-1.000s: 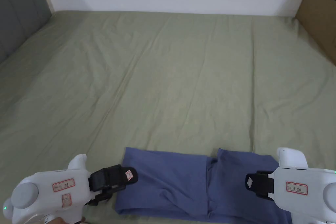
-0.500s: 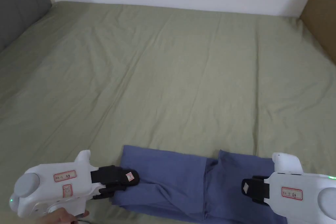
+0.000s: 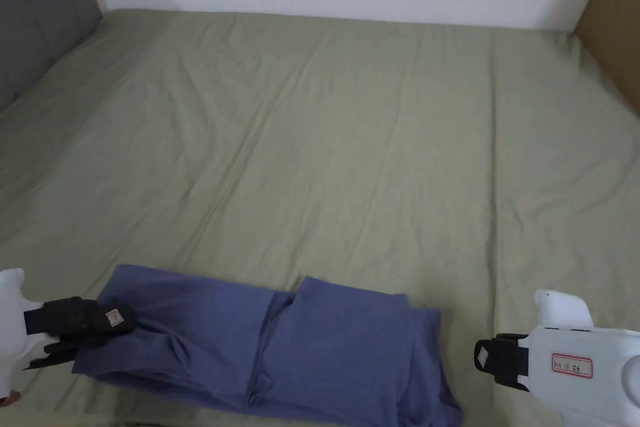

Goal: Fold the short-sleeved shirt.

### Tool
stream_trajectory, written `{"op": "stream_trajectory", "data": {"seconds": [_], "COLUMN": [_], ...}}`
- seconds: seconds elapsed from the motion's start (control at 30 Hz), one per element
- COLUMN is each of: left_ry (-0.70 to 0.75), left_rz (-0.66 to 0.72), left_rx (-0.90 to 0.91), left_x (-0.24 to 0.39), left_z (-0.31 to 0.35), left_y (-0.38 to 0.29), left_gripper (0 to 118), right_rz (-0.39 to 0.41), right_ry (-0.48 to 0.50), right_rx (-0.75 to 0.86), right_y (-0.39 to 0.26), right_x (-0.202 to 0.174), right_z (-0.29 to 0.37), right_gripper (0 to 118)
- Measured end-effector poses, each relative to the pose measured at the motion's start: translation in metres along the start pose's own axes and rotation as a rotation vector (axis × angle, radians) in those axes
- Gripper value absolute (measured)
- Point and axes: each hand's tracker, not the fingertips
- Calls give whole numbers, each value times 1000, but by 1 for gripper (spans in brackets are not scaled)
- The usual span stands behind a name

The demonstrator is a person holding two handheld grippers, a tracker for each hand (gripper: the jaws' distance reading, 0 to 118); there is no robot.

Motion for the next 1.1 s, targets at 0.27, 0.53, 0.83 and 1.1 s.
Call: {"op": "stream_trajectory", "data": {"seconds": [0.27,0.53,0.83,1.1], "left_ry": [-18,-173,-145,-145], "left_rz": [-180,-441,-629,-545], "left_rx": [45,-50,-367,-352], "left_x": [88,211,262,250], "left_z": [5,-39,-169,-169], "left_y": [-8,-39,-118,-114], "left_gripper": [14,14,31,98], "right_rz": [0,-36,-141,-143], "right_ry": [4,7,17,-21], "right_rx": [4,47,80,91], "right_y": [0,2,-10,-16], "right_x": [4,18,58,75], "right_z": [5,22,36,48], "right_gripper": [0,0,0,0]}}
